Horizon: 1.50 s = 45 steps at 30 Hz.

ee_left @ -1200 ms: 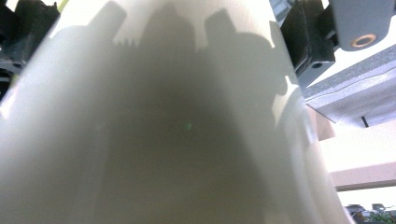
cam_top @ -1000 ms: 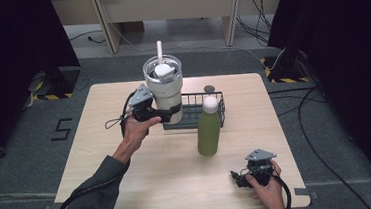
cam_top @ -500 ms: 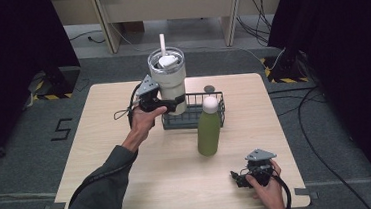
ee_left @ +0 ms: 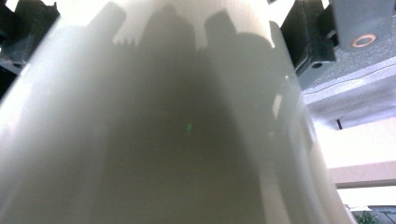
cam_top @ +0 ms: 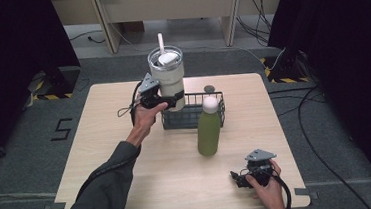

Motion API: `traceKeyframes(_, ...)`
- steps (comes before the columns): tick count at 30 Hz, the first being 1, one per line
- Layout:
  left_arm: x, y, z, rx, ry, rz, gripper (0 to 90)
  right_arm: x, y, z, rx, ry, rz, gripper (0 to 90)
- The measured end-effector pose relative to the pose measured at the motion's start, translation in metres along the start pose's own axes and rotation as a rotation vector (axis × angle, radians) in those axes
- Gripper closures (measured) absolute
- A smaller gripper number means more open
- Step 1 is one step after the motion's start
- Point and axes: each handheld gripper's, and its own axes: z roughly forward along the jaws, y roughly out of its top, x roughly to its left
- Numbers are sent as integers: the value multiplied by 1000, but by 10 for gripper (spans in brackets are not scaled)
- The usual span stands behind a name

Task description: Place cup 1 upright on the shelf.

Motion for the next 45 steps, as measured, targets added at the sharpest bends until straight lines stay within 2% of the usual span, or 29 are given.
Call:
traceKeyframes(5, 2, -3, 5, 15, 12, 8, 114, 0, 0, 0, 0, 0, -2, 15)
traceKeyframes(10, 6, -8, 12, 13, 21, -12, 114, 0, 0, 0, 0, 0, -1, 15)
traceKeyframes(16, 7, -14, 18, 21, 32, 8, 114, 0, 0, 0, -1, 2, -5, 14)
traceKeyframes(20, 8, -19, 21, 14, 24, -7, 114, 0, 0, 0, -1, 3, -6, 14)
traceKeyframes(22, 8, -23, 22, 21, 29, 3, 114, 0, 0, 0, 0, 3, -6, 15)
traceKeyframes(34, 11, -40, 24, 53, 48, 1, 114, 1, 0, 0, -2, 5, -5, 14)
traceKeyframes(45, 13, -48, 18, 68, 56, 5, 113, 1, 0, 0, -3, 4, -7, 14)
